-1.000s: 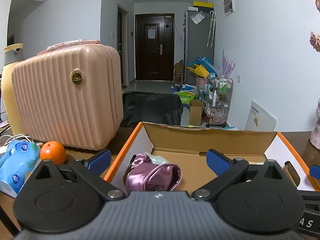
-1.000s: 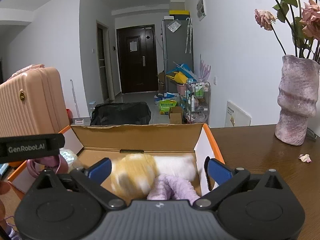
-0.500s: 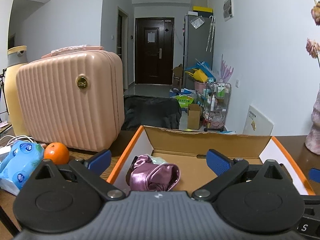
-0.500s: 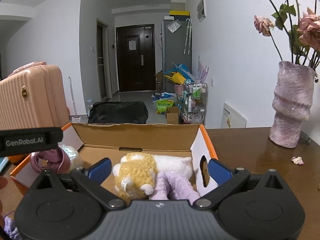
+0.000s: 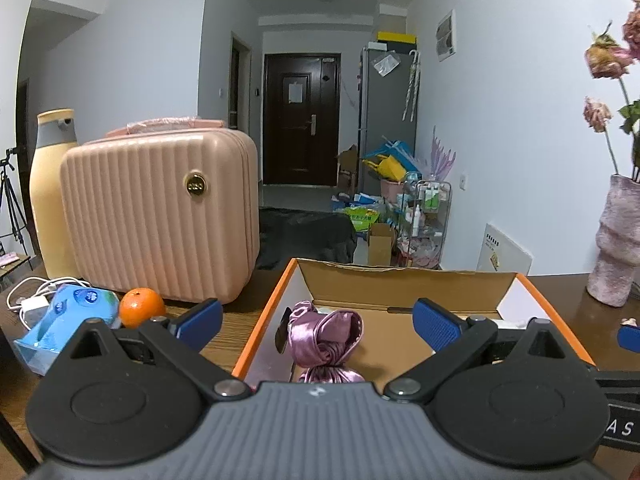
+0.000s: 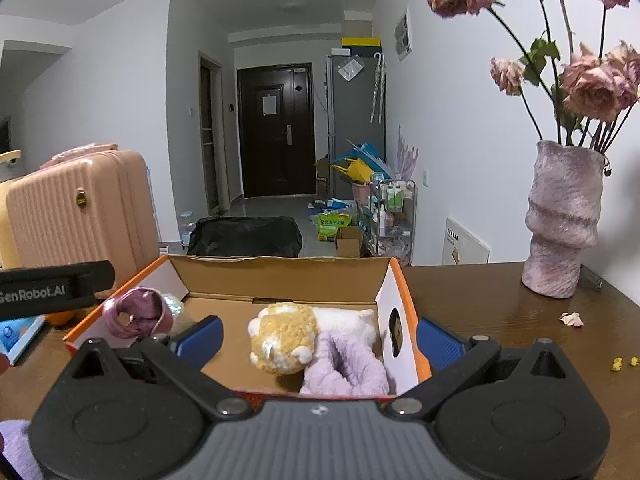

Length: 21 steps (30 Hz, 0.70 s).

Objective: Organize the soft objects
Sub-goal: 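Open both grippers to drop the plush dog and pink pouch into the box, then withdraw both tools from the box back toward the remaining items on the table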

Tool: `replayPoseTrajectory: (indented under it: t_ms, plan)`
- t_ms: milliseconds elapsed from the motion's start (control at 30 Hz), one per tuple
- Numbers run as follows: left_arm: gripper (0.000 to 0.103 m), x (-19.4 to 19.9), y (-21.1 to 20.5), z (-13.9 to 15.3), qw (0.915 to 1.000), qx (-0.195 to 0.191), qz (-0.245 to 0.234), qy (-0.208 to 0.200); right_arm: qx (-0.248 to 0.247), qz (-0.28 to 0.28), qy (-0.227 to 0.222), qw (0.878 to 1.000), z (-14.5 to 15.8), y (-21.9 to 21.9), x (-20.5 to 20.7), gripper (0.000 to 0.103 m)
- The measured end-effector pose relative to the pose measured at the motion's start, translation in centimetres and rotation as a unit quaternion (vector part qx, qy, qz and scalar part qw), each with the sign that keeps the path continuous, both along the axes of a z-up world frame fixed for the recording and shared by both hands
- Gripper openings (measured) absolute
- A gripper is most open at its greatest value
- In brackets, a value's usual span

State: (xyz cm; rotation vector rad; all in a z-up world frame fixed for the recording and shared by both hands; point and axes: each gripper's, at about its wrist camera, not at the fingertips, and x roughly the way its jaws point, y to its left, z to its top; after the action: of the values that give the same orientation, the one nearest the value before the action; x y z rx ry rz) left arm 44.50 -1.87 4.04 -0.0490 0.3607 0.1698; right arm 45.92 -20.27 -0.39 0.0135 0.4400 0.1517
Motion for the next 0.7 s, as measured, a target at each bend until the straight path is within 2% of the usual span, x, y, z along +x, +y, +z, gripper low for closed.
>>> replayPoseTrajectory:
  t_ms: [267, 700]
  plan:
    - [0.103, -4.0, -0.4, 0.6, 0.9996, 0.012, -0.017, -0.019, 0.007, 0.016, -0.019, 1.000, 0.6, -0.5, -3.6, 0.103]
    - [0.103, -8.9, 0.1, 0.7, 0.9989, 0.018, -0.034, -0.028, 0.027, 0.031, -0.047, 0.998, 0.5, -1.4, -9.3, 0.103]
